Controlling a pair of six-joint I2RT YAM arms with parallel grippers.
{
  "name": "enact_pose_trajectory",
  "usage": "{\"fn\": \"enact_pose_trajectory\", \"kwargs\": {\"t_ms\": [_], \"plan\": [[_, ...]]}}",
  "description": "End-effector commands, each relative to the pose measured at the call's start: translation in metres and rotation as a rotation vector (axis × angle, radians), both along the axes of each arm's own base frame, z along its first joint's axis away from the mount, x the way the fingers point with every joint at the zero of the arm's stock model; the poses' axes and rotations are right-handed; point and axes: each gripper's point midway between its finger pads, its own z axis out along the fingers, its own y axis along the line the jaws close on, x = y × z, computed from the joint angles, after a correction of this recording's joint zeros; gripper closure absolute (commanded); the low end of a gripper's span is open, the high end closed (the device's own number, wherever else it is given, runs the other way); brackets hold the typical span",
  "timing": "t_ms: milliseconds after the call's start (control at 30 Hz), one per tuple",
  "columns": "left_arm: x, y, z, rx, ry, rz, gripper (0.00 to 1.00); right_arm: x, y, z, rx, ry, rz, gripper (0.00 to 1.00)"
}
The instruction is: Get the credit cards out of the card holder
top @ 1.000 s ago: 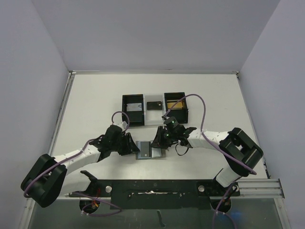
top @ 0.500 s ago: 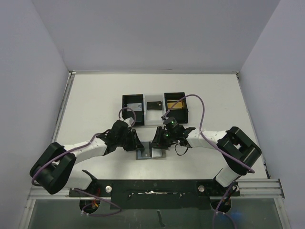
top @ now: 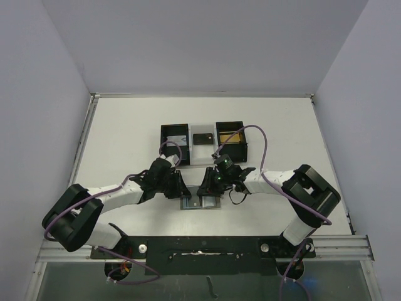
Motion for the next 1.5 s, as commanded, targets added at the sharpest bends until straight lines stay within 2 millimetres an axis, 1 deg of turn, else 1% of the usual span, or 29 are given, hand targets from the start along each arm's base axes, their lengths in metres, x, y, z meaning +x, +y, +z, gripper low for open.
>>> {"fn": "enact_pose_trajectory", "kwargs": {"t_ms": [0,67,133,200,300,467,733,933,1000,1067,1233,1300,1333,1400,1467], "plan": [[-0.013,0.014,-0.024,0.099,0.037,-0.014,0.82,0.006,0.006,0.008,0.022,-0.034,0.013,0.79],[-0.013,0.014,-0.025,0.103,0.04,-0.016,0.83,0.004,0.013,0.012,0.063,-0.038,0.042,0.84],[-0.013,0.012,-0.026,0.105,0.041,-0.021,0.83,0.003,0.016,0.01,0.071,-0.027,0.054,0.88],[-0.014,0.012,-0.026,0.115,0.042,-0.022,0.83,0.004,0.013,0.007,0.055,-0.02,0.043,0.93],[-0.015,0.015,-0.028,0.14,0.043,-0.017,0.84,0.007,0.006,0.013,0.052,-0.044,0.023,1.0],[-0.017,0.022,-0.034,0.167,0.053,-0.005,0.85,0.01,-0.008,0.02,0.044,-0.07,0.027,1.0],[-0.018,0.026,-0.036,0.191,0.052,-0.002,0.86,0.003,-0.018,0.013,0.063,-0.038,0.042,1.0],[-0.016,0.028,-0.033,0.2,0.039,0.006,0.86,0.005,-0.028,0.01,0.052,-0.035,0.018,1.0],[-0.012,0.024,-0.028,0.184,0.025,0.007,0.84,0.005,-0.031,0.008,0.054,-0.032,0.007,1.0],[-0.006,0.018,-0.019,0.159,0.004,0.013,0.8,0.003,-0.033,0.005,0.056,-0.025,-0.003,1.0],[0.016,-0.002,0.021,0.089,-0.098,0.037,0.69,0.004,-0.032,0.006,0.084,-0.028,-0.029,1.0],[0.021,-0.011,0.032,0.046,-0.125,0.039,0.67,0.006,-0.031,0.007,0.091,-0.031,-0.036,1.0],[0.021,-0.02,0.038,0.02,-0.141,0.025,0.67,0.006,-0.031,0.007,0.092,-0.028,-0.038,1.0],[0.019,-0.032,0.041,0.001,-0.152,-0.004,0.67,0.007,-0.031,0.006,0.084,-0.026,-0.038,1.0],[0.015,-0.039,0.034,0.0,-0.137,-0.027,0.68,0.007,-0.031,0.004,0.077,-0.023,-0.039,1.0]]}}
